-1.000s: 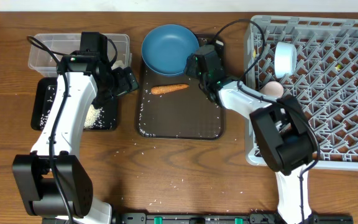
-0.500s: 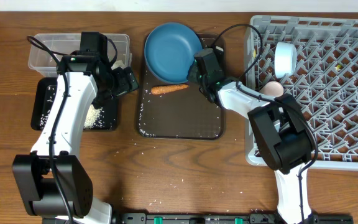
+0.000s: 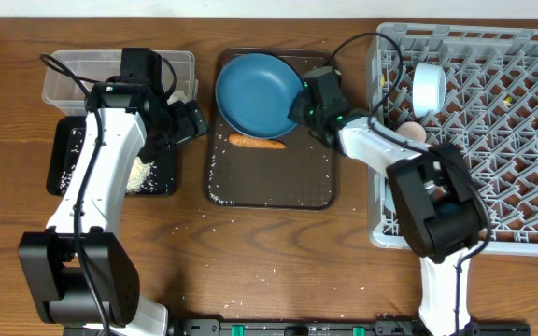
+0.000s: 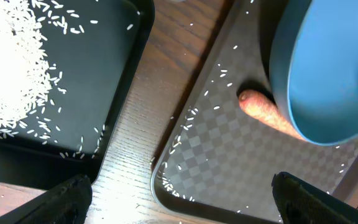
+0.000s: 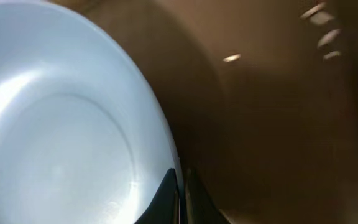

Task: Sort waste into correct bins and load items into the dishwasher rack
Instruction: 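Lift the blue plate with the right gripper and stand it in the rack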

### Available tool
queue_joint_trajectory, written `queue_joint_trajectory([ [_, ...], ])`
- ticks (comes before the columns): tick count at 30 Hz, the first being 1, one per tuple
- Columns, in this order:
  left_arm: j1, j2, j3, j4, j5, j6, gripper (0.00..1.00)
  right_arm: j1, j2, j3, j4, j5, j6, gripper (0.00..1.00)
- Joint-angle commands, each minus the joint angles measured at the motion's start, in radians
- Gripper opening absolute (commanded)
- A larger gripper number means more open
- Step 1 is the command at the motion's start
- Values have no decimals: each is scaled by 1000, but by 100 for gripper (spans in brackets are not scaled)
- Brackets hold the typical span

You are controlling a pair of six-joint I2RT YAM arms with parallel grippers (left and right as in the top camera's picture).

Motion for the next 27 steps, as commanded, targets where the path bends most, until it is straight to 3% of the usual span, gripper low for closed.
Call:
queue_joint_trajectory([
  [1,4,-9,-5,-3,-13,-2,95,-32,-118,-3,-23,-8,-153,1],
  [10,4,-9,-5,-3,-13,-2,95,-129,-463,-3,-121,43,-324,1],
  [13,4,-9,-5,-3,-13,-2,95,-171,-581,-3,-189,235,-339,1],
  [19,4,-9,-5,-3,-13,-2,95,-253,-714,-3,-230,795,-385,1],
  [22,4,-9,-5,-3,-13,-2,95,-301,-720,-3,-153,1005,-544,1],
  [27,4,-9,-5,-3,-13,-2,95,-423,-677,-3,76,1084,-911,1],
])
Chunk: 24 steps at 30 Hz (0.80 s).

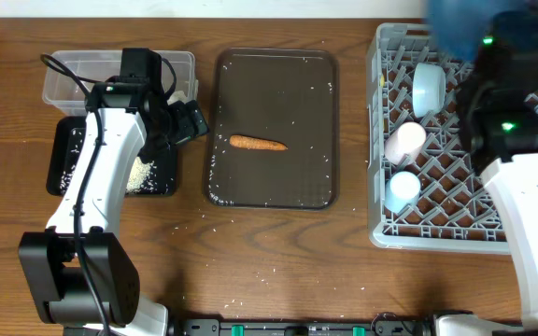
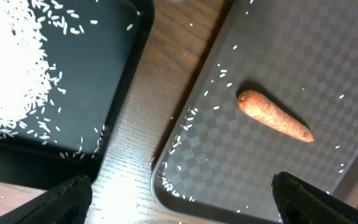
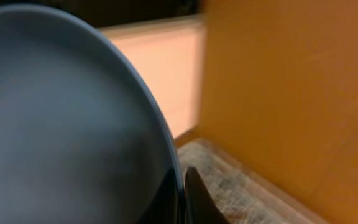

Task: Sort waste into correct bins and load items into the dishwasher rack
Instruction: 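Lift the blue plate with the right gripper and stand it in the rack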

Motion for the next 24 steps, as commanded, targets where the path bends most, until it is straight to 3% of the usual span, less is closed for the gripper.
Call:
queue_joint_trajectory([
  [1,4,-9,-5,-3,-13,-2,95,-89,37,10,116,159,-339,1],
  [5,4,-9,-5,-3,-13,-2,95,-183,102,10,201,105,-644,1],
  [9,4,-9,-5,-3,-13,-2,95,-251,173,10,200,106,-797,1],
  [24,4,-9,-5,-3,-13,-2,95,-437,357,10,201,-71,-819,1],
])
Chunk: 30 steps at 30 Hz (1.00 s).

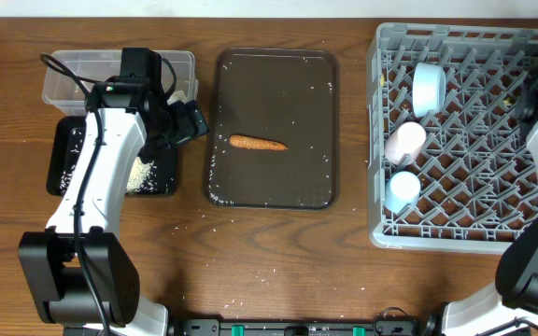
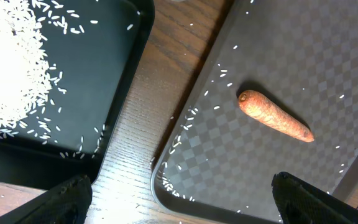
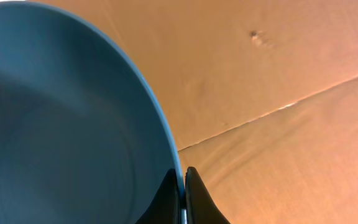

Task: Sort waste into correct bins and load items into the dishwasher rack
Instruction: 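Lift the blue plate with the right gripper and stand it in the rack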

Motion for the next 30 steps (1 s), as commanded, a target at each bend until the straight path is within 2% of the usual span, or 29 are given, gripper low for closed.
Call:
queue_joint_trajectory([
  [1,4,-9,-5,-3,-13,-2,95,-35,23,9,5,-82,-18,1],
  [10,4,-9,-5,-3,-13,-2,95,-43,37,9,-49,-310,-55,1],
  [17,4,-9,-5,-3,-13,-2,95,-6,40,9,-77,-342,-55,2],
  [19,4,-9,-5,-3,-13,-2,95,15,40,9,-78,-341,-55,16],
  [21,4,-9,-5,-3,-13,-2,95,45,40,9,-89,-342,-55,41],
  [23,4,-9,-5,-3,-13,-2,95,82,40,9,-113,-342,-54,53],
  [27,4,-9,-5,-3,-13,-2,95,170,40,9,-168,-342,-54,63],
  [30,4,-9,-5,-3,-13,-2,95,222,40,9,-199,-342,-40,65],
])
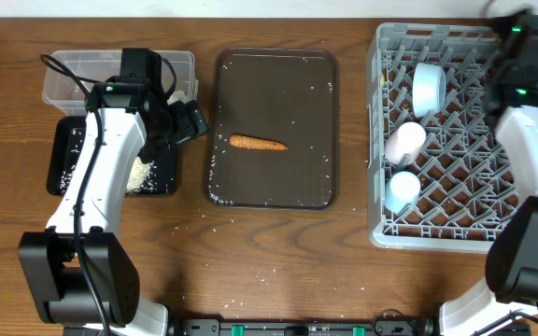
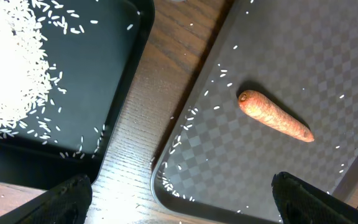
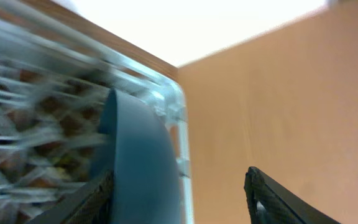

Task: Sort waste into correct bins and load items into the dishwasher rack
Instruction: 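Lift the blue plate with the right gripper and stand it in the rack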

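Note:
A blue plate (image 3: 135, 162) stands on edge at the corner of the grey dishwasher rack (image 1: 474, 140). My right gripper (image 3: 179, 177) is open around it, with the plate close to the left finger (image 3: 89, 199). An orange carrot (image 1: 258, 143) lies on the brown tray (image 1: 274, 187), and the left wrist view also shows the carrot (image 2: 275, 116). Beside that tray's left edge my left gripper (image 2: 182, 186) hangs open and holds nothing. Loose rice grains are scattered on the tray.
Three white cups (image 1: 428, 87) lie at the rack's left side. A black tray (image 1: 68, 154) holds a pile of rice (image 2: 11, 68). Behind it stands a clear plastic bin (image 1: 73, 75). A few rice grains dot the wood near the front.
My right gripper was shut on the blue plate's rim beyond the rack's right side. Now it is open at the rack's far right corner, with the plate standing in the rack. The left arm has not moved.
My right gripper was shut on the plate's rim on the brown tray, above the carrot. Then the plate was over the rack's far edge, leaving the carrot bare. Then it was at the right edge, and now it stands in the rack, let go.

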### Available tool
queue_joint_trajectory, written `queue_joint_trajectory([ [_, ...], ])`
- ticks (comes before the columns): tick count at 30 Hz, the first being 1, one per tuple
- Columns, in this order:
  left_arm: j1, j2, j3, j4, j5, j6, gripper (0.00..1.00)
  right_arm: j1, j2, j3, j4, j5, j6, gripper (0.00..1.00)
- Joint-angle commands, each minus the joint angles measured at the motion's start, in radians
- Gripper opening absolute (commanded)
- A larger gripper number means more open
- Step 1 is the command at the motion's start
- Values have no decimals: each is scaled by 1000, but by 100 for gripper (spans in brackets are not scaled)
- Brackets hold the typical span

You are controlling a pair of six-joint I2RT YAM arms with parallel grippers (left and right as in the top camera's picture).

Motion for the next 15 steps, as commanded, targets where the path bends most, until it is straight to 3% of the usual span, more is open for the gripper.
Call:
queue_joint_trajectory([
  [1,4,-9,-5,-3,-13,-2,95,53,11,-4,-18,-8,41,65],
  [7,4,-9,-5,-3,-13,-2,95,114,11,-4,-48,-8,159,66],
  [15,4,-9,-5,-3,-13,-2,95,182,-42,-3,-55,-30,292,79],
])
